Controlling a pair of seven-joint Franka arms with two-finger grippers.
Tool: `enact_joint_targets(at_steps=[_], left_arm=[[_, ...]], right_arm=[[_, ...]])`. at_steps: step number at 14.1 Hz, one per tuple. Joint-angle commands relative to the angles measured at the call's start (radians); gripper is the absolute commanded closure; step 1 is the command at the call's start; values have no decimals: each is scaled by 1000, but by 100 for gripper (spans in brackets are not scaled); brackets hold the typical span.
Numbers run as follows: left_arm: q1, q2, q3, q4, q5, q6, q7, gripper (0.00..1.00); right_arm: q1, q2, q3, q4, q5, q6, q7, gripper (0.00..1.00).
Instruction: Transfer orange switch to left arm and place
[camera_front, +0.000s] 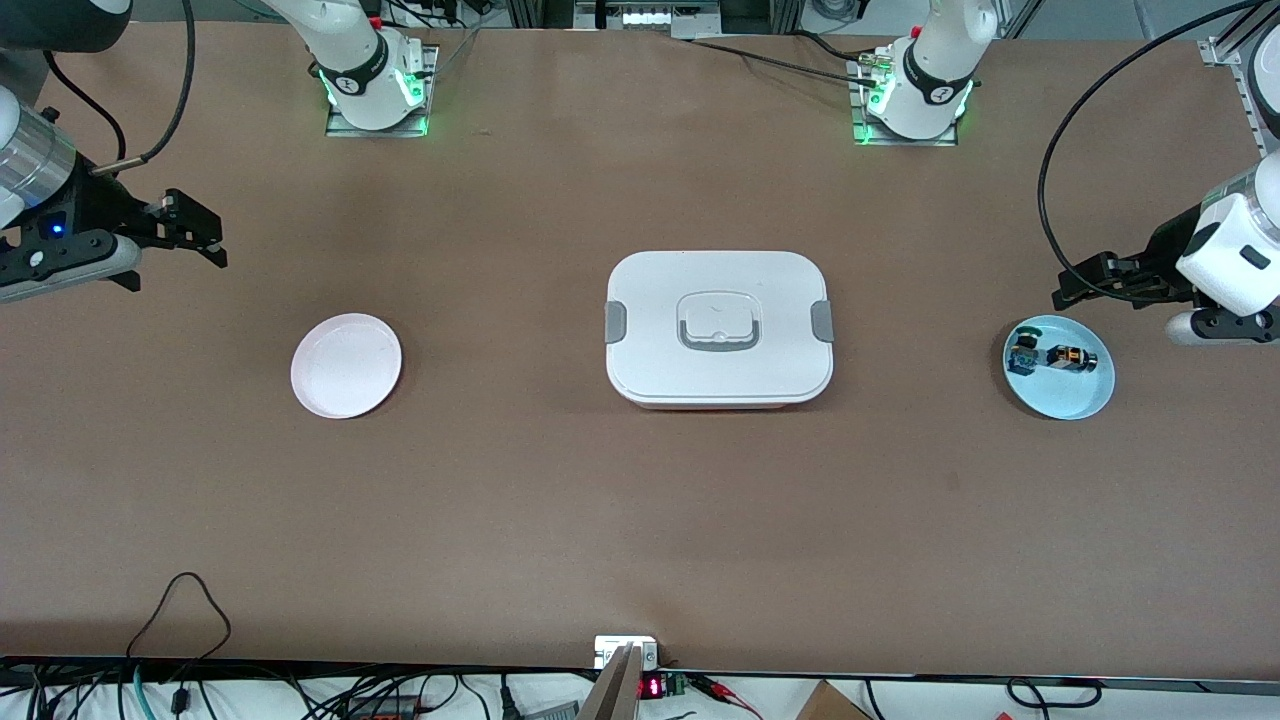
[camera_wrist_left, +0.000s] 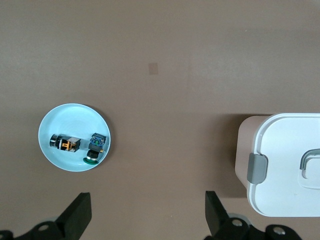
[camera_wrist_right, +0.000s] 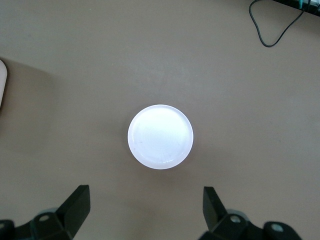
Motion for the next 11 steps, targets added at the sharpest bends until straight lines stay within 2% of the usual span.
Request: enact_joint_targets(at_steps=[1, 11], left_arm=[[-10, 11, -14, 34, 79, -20, 24, 0], [-7, 1, -17, 32, 73, -31, 76, 0]], right_arm=[[-4, 3, 3, 7, -11, 3, 5, 0], [-3, 4, 3, 7, -10, 13, 7, 0]])
